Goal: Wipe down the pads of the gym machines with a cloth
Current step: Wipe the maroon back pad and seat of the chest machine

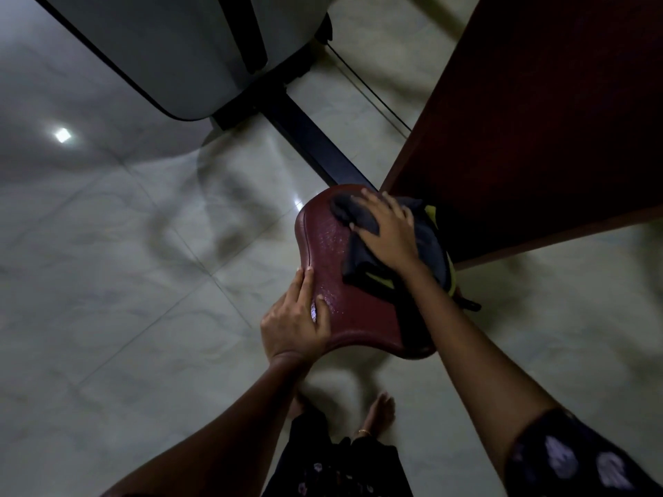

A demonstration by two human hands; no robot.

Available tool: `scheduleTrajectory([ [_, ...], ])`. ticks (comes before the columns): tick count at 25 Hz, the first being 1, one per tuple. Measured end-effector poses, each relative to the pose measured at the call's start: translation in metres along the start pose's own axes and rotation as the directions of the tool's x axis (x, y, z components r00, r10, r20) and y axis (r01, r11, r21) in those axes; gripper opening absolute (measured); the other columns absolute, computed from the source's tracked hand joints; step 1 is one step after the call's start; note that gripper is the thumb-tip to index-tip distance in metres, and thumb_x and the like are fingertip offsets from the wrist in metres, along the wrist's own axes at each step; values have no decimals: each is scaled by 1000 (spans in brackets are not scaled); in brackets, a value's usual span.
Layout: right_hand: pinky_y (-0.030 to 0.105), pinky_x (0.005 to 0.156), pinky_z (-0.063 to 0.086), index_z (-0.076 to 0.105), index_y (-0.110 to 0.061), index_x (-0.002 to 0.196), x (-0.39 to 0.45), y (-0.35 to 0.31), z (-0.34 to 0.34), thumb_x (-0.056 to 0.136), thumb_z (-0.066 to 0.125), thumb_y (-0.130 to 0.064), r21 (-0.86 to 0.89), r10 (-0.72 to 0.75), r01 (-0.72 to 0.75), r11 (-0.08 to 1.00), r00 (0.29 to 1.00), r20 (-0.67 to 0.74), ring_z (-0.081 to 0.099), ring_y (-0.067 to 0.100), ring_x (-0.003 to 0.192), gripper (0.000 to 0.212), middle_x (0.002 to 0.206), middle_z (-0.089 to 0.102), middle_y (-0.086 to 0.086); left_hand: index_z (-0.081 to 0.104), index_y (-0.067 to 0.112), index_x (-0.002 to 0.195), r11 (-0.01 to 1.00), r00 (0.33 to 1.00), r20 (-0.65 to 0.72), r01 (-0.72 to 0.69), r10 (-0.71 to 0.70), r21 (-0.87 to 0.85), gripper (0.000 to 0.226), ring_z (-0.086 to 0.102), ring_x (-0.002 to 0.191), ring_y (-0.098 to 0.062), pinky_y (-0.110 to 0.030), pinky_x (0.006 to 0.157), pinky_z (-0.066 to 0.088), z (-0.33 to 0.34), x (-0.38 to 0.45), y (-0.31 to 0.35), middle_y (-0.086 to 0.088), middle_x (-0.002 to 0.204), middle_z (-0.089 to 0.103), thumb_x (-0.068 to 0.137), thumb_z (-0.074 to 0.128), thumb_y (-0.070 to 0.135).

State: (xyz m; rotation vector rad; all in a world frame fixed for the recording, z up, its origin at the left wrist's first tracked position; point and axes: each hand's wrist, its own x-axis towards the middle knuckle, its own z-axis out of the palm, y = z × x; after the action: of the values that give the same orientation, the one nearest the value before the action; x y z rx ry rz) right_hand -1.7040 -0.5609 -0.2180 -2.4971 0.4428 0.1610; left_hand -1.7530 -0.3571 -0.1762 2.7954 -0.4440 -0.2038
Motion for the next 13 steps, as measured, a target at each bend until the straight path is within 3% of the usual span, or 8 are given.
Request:
scheduleTrajectory([
  [2, 49, 113, 11, 38, -33, 141, 33, -20, 4, 92, 49, -46, -17, 167, -167, 986, 986, -3, 18, 25, 142, 52, 154, 27, -10, 65, 14, 121, 1000, 1000, -6, 8, -8, 8, 53, 70, 71, -22, -25, 53, 49, 1, 1, 1, -4, 118, 67, 81, 37, 35],
  [3, 50, 113, 10, 37, -34, 142, 39, -34, 8, 93, 48, -46, -54, 155, -154, 987, 988, 13, 16, 25, 143, 52, 154, 26, -10, 65, 14, 121, 1000, 1000, -4, 13, -13, 12, 53, 70, 71, -23, -25, 53, 49, 1, 1, 1, -4, 118, 67, 81, 37, 35],
  [6, 50, 114, 4, 35, -37, 142, 24, -61, 15, 94, 46, -45, -142, -82, 95, 985, 992, 98, 11, 23, 144, 50, 154, 26, -13, 64, 14, 123, 1000, 1000, 10, 13, -14, 13, 55, 69, 71, -24, -26, 54, 49, 3, 2, 0, -4, 120, 66, 80, 37, 36],
  [8, 45, 114, 2, 39, -38, 140, -7, -53, 18, 92, 49, -43, -100, -206, 215, 971, 974, 96, 13, 20, 144, 49, 151, 30, -14, 62, 14, 125, 1000, 1000, 21, 17, -17, 6, 58, 70, 72, -25, -28, 55, 49, 4, 2, -1, -3, 121, 65, 78, 37, 37],
  [10, 39, 113, 2, 47, -35, 136, -36, -38, 20, 89, 50, -45, 1, -279, 279, 960, 959, 41, 21, 18, 142, 48, 147, 40, -13, 61, 16, 126, 1000, 999, 36, 17, -17, 8, 58, 70, 73, -24, -27, 55, 49, 3, 1, 0, -2, 123, 64, 79, 36, 39],
  [13, 38, 112, 5, 49, -34, 134, -24, -17, 12, 87, 51, -49, 11, -329, 329, 944, 941, 75, 23, 15, 141, 50, 145, 42, -12, 61, 16, 126, 1000, 999, 25, 24, -24, 3, 57, 70, 74, -25, -27, 56, 49, 2, 0, 2, -2, 123, 65, 80, 36, 39],
])
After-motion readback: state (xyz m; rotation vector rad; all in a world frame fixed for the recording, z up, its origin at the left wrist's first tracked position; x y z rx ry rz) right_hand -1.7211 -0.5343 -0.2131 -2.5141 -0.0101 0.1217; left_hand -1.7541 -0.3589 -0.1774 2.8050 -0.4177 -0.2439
